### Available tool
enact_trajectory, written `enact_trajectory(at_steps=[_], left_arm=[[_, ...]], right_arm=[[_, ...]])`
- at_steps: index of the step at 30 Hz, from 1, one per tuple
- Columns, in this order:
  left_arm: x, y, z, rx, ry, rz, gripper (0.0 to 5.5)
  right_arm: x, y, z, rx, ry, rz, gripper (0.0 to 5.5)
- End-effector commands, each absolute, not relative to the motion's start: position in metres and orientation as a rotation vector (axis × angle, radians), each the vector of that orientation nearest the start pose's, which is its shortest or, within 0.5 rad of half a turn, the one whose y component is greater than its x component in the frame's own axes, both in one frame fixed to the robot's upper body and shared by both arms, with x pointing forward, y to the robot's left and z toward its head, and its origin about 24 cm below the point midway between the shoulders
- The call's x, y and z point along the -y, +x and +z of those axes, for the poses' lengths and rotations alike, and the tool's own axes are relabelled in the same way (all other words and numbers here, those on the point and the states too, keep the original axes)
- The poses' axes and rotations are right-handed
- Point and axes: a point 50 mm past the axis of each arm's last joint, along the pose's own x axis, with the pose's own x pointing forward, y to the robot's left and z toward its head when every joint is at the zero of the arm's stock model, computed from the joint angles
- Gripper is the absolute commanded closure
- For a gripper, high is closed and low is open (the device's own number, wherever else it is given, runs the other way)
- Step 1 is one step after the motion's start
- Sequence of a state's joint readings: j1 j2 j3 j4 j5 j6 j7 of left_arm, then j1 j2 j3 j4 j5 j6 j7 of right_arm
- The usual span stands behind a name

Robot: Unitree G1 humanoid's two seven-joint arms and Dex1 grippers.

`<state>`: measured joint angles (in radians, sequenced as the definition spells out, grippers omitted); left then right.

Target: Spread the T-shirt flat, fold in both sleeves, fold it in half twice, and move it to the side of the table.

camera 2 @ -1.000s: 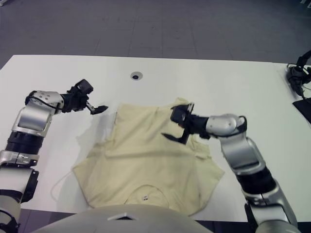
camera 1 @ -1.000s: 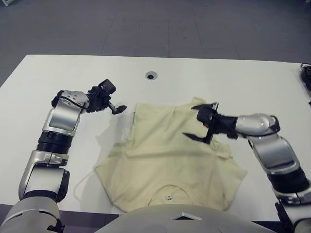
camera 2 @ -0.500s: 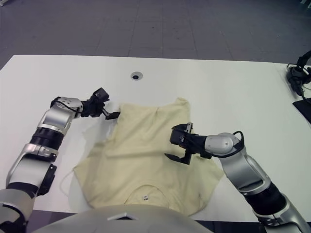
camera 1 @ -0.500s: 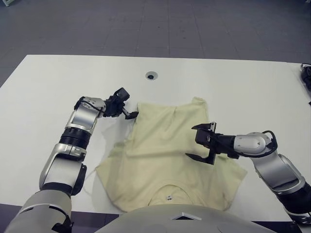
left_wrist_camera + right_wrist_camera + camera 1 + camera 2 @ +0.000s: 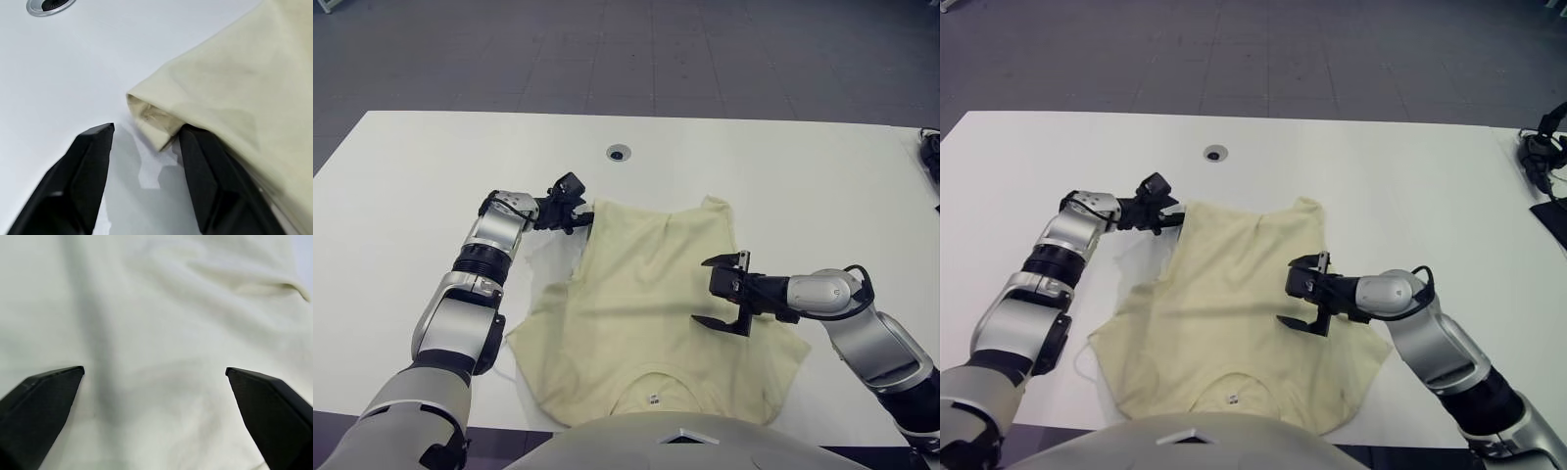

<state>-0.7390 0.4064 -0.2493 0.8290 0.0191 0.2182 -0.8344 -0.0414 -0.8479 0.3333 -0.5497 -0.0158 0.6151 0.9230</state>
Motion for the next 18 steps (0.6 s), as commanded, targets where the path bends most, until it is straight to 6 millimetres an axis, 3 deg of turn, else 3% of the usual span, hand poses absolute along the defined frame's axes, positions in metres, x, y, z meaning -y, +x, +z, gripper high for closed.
enact_trajectory(at_steps=[1, 7, 11, 18], left_arm=[[-0.184, 0.343, 0.022, -0.679, 0.432, -0.737, 3.89], [-0.168, 0.36, 0.028, -0.604, 0.336, -0.625, 4.81], [-0.169, 0.367, 0.034, -0.577, 0.341, -0.576, 5.49], [-0.181, 0.387, 0.068, -0.427, 0.24, -0.422, 5.49]], right_arm=[[0.168, 0.198, 0.084, -0.57, -0.764, 1.151, 0.1], [0.168, 0.2, 0.085, -0.565, -0.773, 1.155, 0.1], [0.168, 0.203, 0.086, -0.558, -0.787, 1.167, 0.1], [0.169, 0.208, 0.088, -0.552, -0.8, 1.165, 0.1]])
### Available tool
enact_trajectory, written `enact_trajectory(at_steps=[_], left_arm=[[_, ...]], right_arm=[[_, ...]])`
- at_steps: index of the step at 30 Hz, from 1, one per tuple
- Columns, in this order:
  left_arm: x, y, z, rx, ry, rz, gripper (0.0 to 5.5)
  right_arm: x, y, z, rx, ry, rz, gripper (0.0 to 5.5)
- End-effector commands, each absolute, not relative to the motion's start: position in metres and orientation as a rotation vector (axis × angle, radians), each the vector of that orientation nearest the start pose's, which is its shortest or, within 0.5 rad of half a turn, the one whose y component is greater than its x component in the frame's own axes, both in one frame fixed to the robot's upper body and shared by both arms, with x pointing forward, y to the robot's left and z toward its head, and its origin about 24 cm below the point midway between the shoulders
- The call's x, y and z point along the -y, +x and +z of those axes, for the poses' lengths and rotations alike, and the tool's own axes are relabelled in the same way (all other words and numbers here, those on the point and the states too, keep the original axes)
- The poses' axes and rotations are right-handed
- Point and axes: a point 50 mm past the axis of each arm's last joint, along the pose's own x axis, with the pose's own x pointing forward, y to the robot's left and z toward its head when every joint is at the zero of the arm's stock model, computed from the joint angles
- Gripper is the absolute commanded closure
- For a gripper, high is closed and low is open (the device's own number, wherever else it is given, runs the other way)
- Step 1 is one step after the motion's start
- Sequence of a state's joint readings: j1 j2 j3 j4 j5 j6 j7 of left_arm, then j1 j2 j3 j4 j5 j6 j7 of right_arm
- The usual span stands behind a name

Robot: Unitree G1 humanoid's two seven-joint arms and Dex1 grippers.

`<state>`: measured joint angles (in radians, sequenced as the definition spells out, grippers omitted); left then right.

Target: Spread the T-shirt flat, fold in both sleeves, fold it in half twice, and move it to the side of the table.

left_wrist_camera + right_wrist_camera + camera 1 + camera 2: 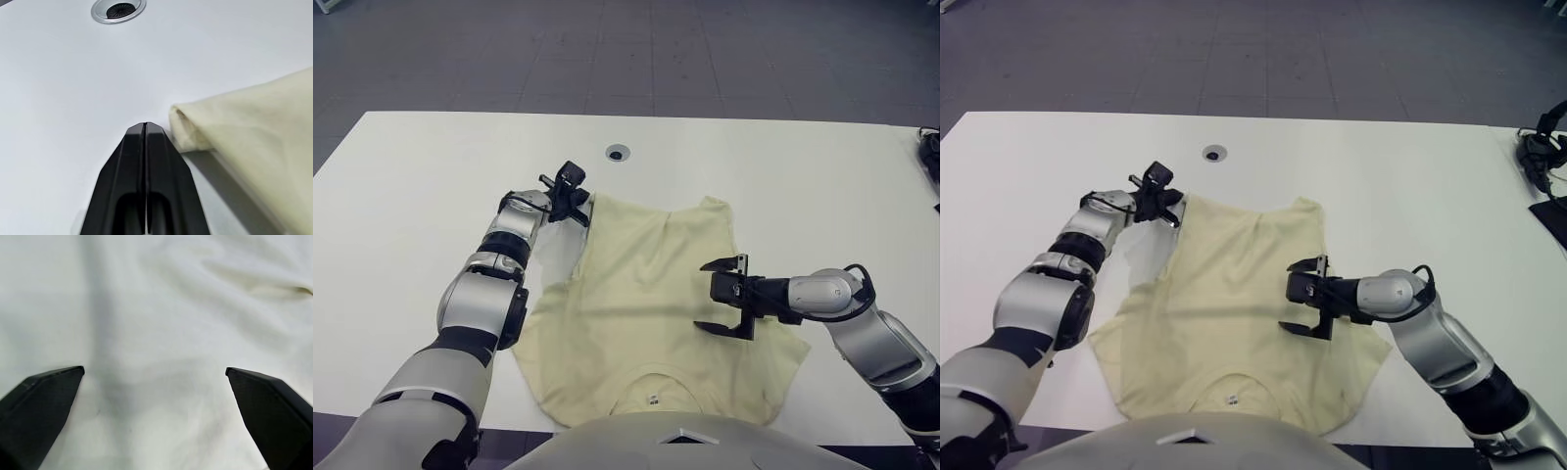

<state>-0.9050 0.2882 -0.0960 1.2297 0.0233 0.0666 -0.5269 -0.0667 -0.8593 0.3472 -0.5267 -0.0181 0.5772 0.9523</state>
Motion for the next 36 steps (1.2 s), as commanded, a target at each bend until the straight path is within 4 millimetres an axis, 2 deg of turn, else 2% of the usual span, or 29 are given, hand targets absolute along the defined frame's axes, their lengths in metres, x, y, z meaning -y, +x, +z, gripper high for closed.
enact_trajectory(at_steps=[1, 6, 10, 14, 21, 25, 34, 36], left_arm=[[-0.183, 0.39, 0.077, -0.388, 0.22, -0.401, 5.49], [-0.195, 0.397, 0.101, -0.335, 0.291, -0.421, 5.49], [-0.171, 0.395, 0.113, -0.305, 0.36, -0.648, 4.78], [-0.15, 0.388, 0.105, -0.349, 0.631, -0.876, 4.06], [-0.135, 0.388, 0.11, -0.428, 0.868, -1.082, 2.75], [-0.133, 0.389, 0.11, -0.449, 0.951, -1.084, 2.0], [-0.14, 0.383, 0.087, -0.534, 1.045, -1.077, 0.48], [-0.143, 0.382, 0.084, -0.549, 1.044, -1.063, 0.71]], right_arm=[[0.17, 0.208, 0.089, -0.552, -0.801, 1.162, 0.1], [0.169, 0.22, 0.098, -0.511, -0.775, 1.129, 0.1], [0.171, 0.244, 0.12, -0.433, -0.672, 1.011, 0.1], [0.172, 0.26, 0.128, -0.406, -0.672, 0.959, 0.1], [0.16, 0.252, 0.118, -0.417, -0.648, 1.011, 0.1], [0.159, 0.249, 0.115, -0.418, -0.64, 1.007, 0.1], [0.156, 0.248, 0.113, -0.415, -0.639, 1.019, 0.1], [0.155, 0.248, 0.113, -0.416, -0.639, 1.023, 0.1]])
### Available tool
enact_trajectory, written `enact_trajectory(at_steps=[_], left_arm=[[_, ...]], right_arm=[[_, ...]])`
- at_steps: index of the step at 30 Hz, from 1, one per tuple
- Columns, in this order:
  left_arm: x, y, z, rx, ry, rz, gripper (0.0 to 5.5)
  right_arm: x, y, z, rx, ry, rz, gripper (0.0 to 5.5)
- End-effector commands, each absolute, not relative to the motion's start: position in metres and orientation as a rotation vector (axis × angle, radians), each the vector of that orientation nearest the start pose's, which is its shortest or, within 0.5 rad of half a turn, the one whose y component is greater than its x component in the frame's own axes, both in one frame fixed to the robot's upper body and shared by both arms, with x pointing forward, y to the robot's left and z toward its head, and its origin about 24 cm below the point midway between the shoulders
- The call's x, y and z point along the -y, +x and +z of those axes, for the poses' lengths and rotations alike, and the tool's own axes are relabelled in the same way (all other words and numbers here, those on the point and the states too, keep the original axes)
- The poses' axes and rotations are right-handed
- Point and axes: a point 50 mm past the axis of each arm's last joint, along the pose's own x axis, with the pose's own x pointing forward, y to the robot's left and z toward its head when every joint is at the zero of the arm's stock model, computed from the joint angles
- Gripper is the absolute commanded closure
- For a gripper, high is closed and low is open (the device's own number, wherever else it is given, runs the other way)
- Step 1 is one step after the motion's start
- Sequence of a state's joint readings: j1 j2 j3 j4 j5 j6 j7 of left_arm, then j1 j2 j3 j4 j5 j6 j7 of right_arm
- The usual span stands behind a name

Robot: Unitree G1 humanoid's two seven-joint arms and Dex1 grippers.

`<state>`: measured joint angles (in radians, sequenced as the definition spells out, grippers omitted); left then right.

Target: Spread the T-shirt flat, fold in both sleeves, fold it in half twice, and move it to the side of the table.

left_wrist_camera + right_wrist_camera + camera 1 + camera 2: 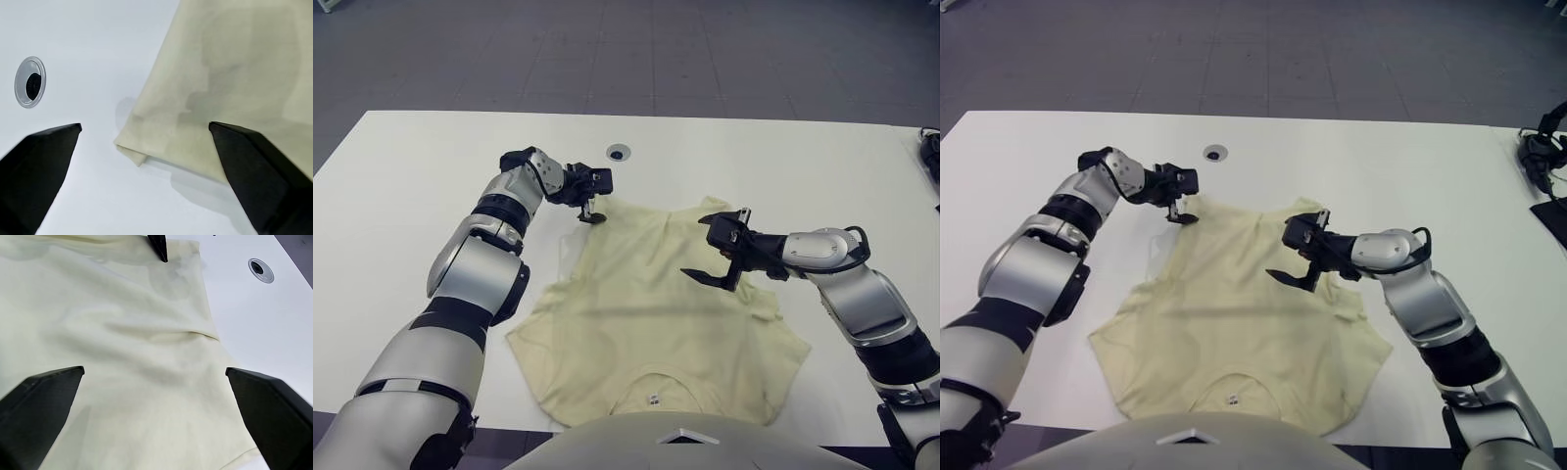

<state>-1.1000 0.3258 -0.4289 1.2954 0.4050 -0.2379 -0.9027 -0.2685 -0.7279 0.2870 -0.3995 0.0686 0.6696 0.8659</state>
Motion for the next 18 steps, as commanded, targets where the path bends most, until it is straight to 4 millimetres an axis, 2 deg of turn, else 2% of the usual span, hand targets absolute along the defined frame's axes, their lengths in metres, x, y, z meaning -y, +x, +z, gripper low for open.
enact_trajectory(at_steps=[1, 11, 18], left_arm=[[-0.144, 0.382, 0.083, -0.558, 1.041, -1.06, 0.89], [-0.16, 0.361, 0.055, -0.724, 1.021, -1.224, 2.62], [-0.169, 0.349, 0.044, -0.832, 1.006, -1.324, 3.93]], right_arm=[[0.154, 0.247, 0.113, -0.415, -0.639, 1.026, 0.1], [0.154, 0.243, 0.112, -0.423, -0.636, 1.026, 0.1], [0.153, 0.242, 0.112, -0.427, -0.64, 1.034, 0.1]])
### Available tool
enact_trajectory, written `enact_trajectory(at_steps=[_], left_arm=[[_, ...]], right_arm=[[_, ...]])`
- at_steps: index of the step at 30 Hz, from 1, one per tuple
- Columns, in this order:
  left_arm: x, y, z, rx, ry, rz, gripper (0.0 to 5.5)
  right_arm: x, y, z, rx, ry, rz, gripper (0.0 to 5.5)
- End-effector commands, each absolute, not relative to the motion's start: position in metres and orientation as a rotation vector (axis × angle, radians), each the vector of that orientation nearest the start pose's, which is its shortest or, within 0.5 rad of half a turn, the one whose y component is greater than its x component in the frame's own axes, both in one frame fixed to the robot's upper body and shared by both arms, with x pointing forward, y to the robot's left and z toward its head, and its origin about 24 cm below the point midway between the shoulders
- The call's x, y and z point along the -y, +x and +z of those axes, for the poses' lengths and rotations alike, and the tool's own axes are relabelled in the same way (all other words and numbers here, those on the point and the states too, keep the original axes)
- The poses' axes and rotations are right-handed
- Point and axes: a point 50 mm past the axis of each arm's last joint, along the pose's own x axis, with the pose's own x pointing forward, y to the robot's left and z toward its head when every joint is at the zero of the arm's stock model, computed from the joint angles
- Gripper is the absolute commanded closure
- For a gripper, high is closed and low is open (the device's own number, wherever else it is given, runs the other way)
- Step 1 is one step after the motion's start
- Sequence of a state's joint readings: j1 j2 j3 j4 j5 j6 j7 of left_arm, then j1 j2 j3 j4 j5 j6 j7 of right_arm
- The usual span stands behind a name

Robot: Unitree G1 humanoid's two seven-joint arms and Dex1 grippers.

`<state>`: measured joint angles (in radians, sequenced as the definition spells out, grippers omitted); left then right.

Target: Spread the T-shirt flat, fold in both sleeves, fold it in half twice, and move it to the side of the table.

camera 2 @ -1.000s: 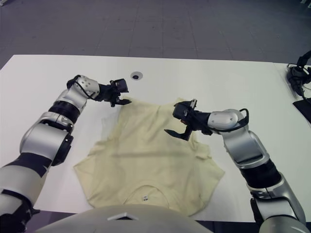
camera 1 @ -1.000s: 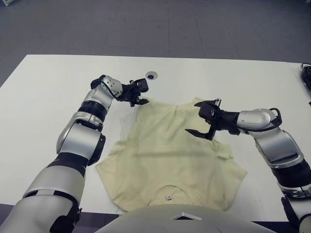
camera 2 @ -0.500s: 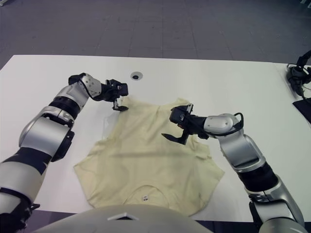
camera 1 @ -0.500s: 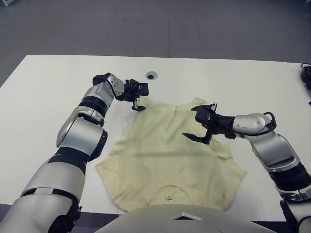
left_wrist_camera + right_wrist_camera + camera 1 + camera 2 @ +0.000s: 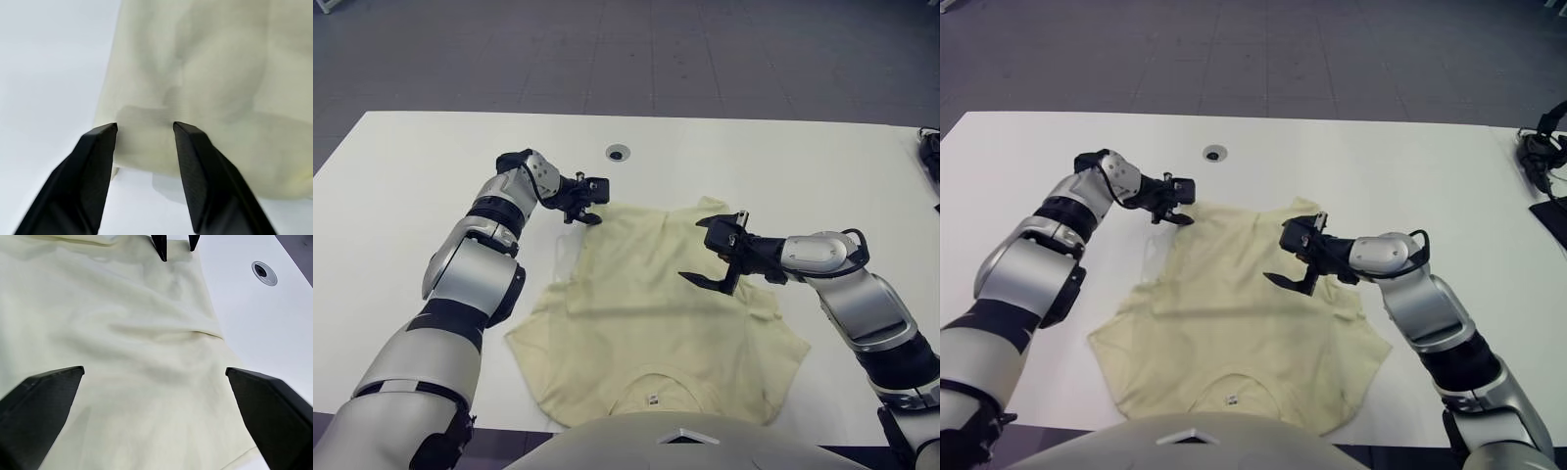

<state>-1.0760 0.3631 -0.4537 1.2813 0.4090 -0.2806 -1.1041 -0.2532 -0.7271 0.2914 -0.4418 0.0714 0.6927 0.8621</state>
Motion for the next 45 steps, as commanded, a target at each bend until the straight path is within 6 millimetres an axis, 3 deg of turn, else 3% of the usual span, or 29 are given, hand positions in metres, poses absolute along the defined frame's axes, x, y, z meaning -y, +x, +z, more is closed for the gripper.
enact_trajectory(at_steps=[1, 9, 13, 22, 30, 39, 41, 45], left_arm=[[-0.169, 0.35, 0.045, -0.823, 1.008, -1.314, 4.14], [-0.164, 0.358, 0.052, -0.736, 0.993, -1.22, 5.48], [-0.162, 0.359, 0.054, -0.708, 0.977, -1.221, 5.48], [-0.165, 0.358, 0.083, -0.57, 1.011, -1.362, 5.48], [-0.161, 0.327, 0.096, -0.51, 1.083, -1.511, 5.48], [-0.14, 0.287, 0.096, -0.459, 1.095, -1.598, 5.48], [-0.139, 0.289, 0.094, -0.458, 1.092, -1.572, 5.48], [-0.148, 0.306, 0.099, -0.462, 1.095, -1.441, 5.48]], right_arm=[[0.154, 0.242, 0.112, -0.426, -0.642, 1.033, 0.1], [0.152, 0.243, 0.113, -0.421, -0.648, 1.03, 0.1], [0.152, 0.243, 0.113, -0.421, -0.648, 1.026, 0.1], [0.156, 0.239, 0.112, -0.431, -0.647, 1.009, 0.1], [0.159, 0.238, 0.112, -0.435, -0.655, 1.002, 0.1], [0.161, 0.237, 0.111, -0.448, -0.664, 1.018, 0.1], [0.161, 0.239, 0.112, -0.451, -0.667, 1.024, 0.1], [0.165, 0.267, 0.125, -0.404, -0.723, 0.992, 0.1]])
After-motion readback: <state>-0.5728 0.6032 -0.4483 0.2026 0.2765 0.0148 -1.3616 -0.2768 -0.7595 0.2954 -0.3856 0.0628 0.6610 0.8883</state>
